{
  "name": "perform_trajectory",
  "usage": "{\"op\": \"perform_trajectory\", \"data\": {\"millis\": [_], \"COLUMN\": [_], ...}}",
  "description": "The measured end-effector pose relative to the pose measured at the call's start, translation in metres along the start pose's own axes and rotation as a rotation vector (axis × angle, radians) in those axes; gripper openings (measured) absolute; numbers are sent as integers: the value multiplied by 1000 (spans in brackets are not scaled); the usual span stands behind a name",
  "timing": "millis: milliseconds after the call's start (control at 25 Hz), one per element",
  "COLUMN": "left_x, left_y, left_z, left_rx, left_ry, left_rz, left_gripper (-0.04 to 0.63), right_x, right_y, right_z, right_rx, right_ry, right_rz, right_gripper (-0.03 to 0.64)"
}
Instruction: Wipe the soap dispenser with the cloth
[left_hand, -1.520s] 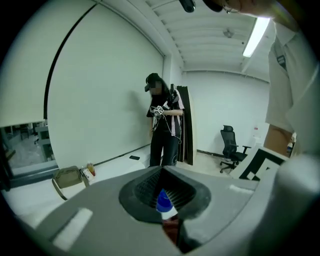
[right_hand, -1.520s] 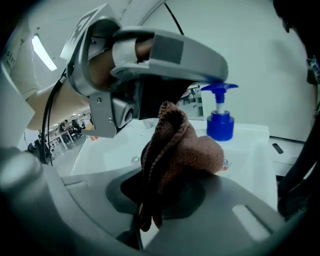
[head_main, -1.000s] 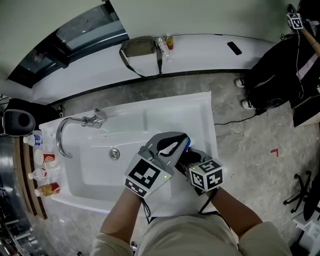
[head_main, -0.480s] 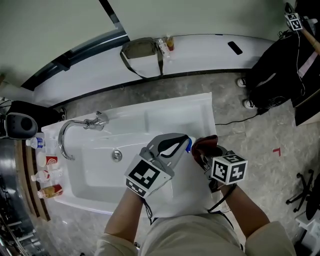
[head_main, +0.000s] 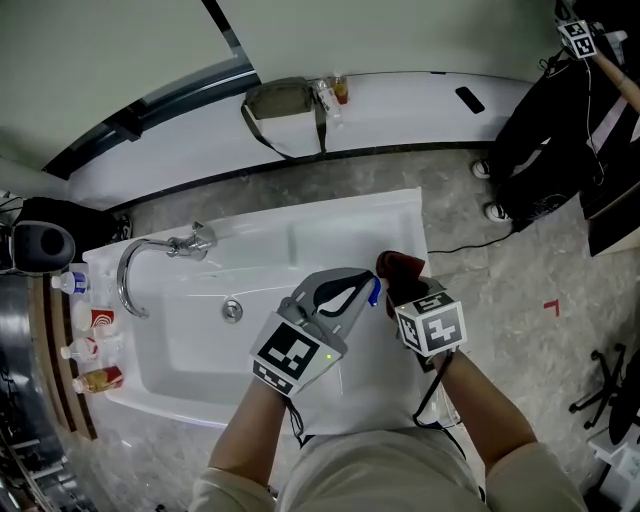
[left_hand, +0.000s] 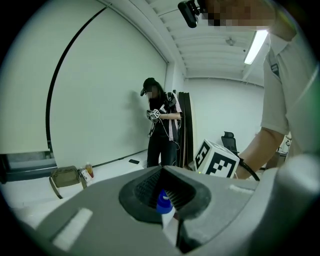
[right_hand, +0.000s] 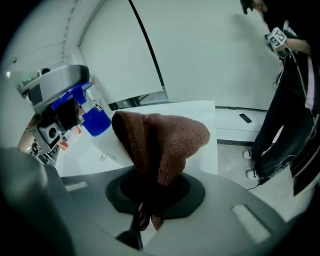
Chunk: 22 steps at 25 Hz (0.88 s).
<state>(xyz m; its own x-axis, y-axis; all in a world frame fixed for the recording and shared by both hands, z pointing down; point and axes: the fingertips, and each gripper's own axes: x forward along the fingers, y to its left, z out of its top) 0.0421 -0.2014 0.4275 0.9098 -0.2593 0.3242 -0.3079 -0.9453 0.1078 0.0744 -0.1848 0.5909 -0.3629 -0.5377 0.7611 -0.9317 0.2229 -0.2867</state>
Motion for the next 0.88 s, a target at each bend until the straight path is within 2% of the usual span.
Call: {"op": "perform_trajectory", "data": {"millis": [200, 480, 680, 800, 880], "left_x": [0, -5, -6, -14, -13], "left_y": [2, 3, 2, -2, -5], "left_z": [-1, -4, 2, 15, 16], "left_rx": [-18, -69, 11, -5, -20], "left_ry": [-12, -35, -30, -80, -75], "left_rz": [13, 4, -15, 21, 37], "left_gripper": [0, 0, 0, 0, 0], "right_x": [2, -5, -33, -43, -45], "right_y": [24, 64, 43, 17, -3], "right_z": [-20, -42, -29, -15, 2], "right_rx": [-100, -148, -155, -188, -243], "right_ry": [80, 90, 49, 33, 28], "right_rz": [44, 142, 49, 9, -7], "right_gripper": [79, 80, 80, 80, 80]}}
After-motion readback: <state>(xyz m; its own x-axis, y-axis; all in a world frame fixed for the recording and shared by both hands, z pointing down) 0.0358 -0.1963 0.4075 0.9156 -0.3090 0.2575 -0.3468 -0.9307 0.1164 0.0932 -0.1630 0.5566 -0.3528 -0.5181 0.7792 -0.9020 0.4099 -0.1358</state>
